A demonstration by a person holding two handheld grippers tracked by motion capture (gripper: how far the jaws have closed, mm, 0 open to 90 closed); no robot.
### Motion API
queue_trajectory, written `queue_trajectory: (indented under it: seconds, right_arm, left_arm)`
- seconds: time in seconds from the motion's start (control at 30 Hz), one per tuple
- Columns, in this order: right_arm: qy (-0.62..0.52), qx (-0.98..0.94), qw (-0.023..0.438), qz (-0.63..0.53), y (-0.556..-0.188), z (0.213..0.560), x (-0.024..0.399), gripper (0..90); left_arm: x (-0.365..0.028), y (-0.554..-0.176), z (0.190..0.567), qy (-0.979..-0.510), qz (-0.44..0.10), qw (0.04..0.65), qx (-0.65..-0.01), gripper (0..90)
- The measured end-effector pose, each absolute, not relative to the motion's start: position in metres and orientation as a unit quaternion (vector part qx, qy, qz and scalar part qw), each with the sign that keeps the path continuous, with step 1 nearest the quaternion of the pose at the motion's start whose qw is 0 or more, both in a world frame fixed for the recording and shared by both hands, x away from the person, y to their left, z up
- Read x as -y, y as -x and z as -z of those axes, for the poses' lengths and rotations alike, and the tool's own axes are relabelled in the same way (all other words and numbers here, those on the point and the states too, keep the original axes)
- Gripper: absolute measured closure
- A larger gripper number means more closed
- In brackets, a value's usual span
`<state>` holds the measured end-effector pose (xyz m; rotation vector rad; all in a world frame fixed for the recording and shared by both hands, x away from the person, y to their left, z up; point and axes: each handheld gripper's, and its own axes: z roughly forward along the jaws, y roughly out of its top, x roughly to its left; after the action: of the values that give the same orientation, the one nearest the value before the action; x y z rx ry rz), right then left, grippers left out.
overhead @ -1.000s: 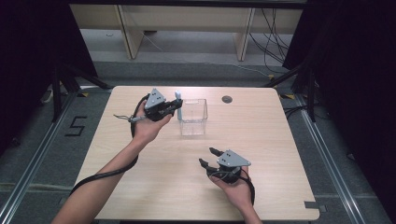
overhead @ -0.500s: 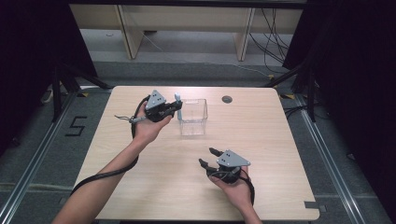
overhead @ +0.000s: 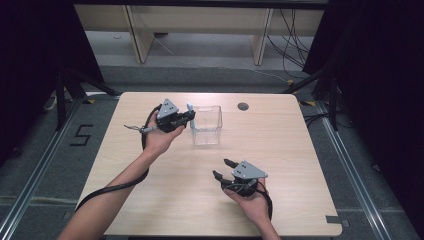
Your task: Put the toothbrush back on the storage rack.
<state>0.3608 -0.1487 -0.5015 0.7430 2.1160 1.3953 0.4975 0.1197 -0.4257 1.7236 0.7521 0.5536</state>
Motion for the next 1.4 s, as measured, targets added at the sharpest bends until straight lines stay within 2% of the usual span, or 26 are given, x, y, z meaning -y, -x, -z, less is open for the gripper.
queue_trajectory:
  seconds: [0.83, 1.4]
  right_arm:
    - [-0.272, -0.775, 0.247, -0.514, -0.361, 0.502, 0.149, 42.6]
    - [-0.271, -0.776, 0.247, -0.513, -0.361, 0.502, 0.149, 42.6]
  left_arm:
    - [-0.116, -0.501, 0.438, -0.742, -0.234, 0.548, -0.308, 85.0]
    - [-0.113, -0.499, 0.443, -0.744, -0.224, 0.54, -0.324, 85.1]
